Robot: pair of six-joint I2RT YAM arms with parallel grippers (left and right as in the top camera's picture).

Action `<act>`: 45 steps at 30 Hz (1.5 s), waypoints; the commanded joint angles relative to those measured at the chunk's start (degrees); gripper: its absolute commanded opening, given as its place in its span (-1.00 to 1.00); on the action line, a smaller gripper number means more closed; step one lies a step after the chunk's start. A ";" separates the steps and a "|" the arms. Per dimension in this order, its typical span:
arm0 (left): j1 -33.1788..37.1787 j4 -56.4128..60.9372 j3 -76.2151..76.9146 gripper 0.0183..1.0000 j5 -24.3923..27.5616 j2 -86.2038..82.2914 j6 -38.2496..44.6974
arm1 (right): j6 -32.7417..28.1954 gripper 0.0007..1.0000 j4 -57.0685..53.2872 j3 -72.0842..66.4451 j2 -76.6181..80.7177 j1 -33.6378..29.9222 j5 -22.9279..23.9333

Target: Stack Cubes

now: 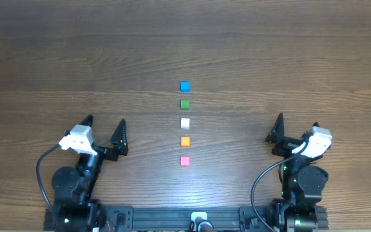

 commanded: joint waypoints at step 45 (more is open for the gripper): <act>0.33 -0.48 5.31 1.00 4.61 5.68 -0.37 | -0.31 0.98 -1.46 0.44 -0.09 0.17 1.16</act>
